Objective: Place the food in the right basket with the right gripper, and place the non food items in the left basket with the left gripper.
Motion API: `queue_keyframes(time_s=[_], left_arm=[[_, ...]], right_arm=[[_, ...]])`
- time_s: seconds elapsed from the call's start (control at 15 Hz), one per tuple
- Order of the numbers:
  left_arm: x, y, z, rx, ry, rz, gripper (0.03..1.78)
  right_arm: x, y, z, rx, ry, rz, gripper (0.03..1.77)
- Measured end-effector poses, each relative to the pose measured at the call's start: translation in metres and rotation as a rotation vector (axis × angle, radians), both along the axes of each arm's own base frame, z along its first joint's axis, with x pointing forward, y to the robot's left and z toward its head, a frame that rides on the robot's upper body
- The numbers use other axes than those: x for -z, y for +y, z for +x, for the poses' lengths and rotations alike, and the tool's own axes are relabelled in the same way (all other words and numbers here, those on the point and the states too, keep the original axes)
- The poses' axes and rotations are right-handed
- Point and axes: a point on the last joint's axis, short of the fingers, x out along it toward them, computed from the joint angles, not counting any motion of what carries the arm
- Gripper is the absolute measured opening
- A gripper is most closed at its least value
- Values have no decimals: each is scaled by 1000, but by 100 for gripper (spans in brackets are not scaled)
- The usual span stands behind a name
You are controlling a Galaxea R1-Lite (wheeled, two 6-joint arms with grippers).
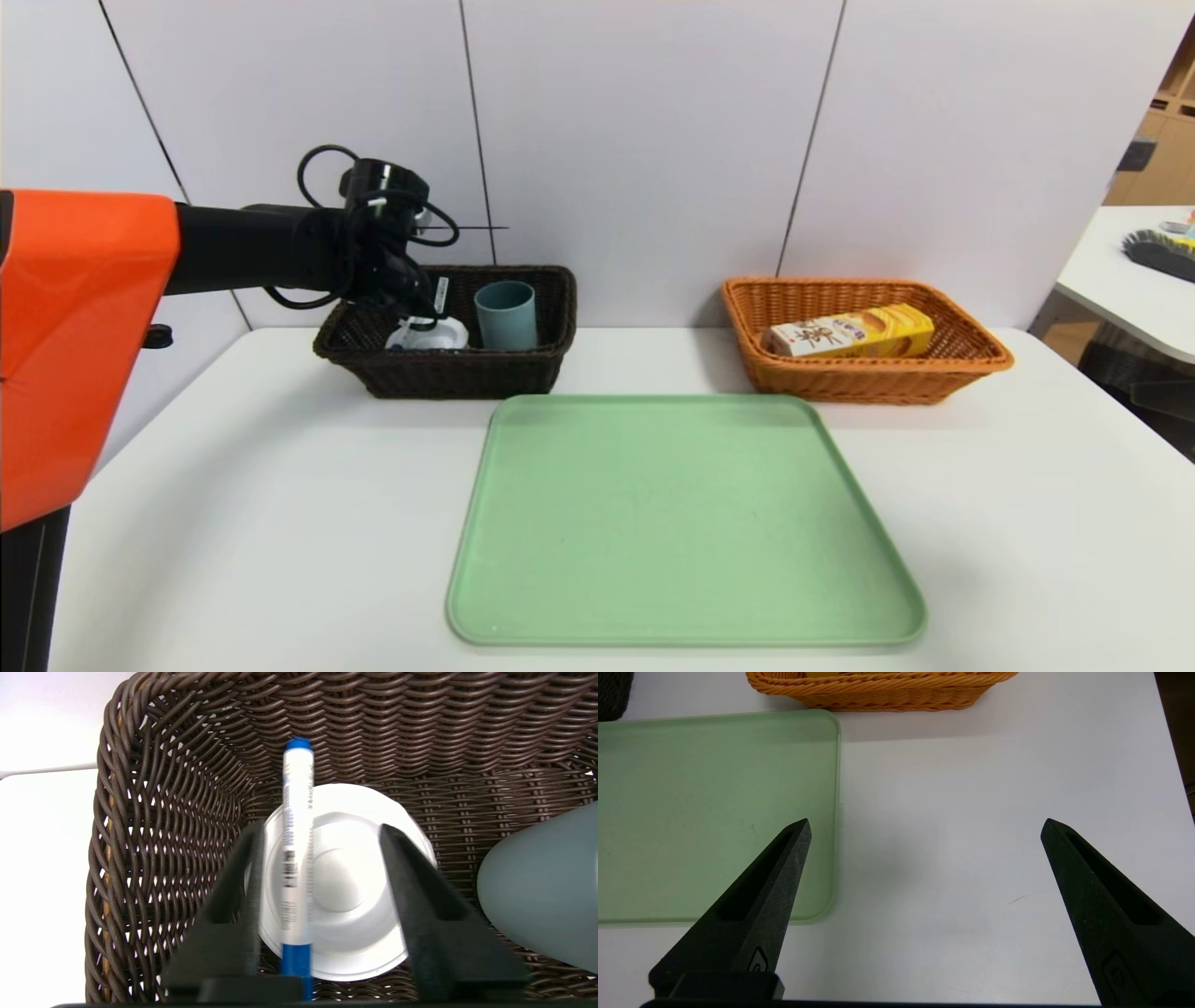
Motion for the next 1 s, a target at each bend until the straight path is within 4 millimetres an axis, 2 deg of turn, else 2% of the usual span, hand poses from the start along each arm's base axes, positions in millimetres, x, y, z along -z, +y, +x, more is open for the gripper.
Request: queue_keyframes(time_s=[0.13, 0.27, 0.47, 0.6, 0.73, 1.0], left_arm=[[0, 0, 0, 0, -1, 1, 113], [-12, 0, -1, 2, -35, -6, 126], [-59, 0, -22, 34, -130, 10, 140], [-92, 3, -50, 85, -165, 68, 147], [-116, 4, -90, 127, -151, 95, 152], [-131, 8, -181, 152, -101, 46, 159]], right_arm=[[0, 0, 0, 0, 0, 1, 170], [0, 0, 0, 0, 0, 0, 170], [-4, 0, -1, 5, -15, -3, 170], [-10, 0, -1, -3, -33, -20, 170], [-12, 0, -4, -17, 1, -41, 170], [6, 1, -12, -62, 277, -53, 170]])
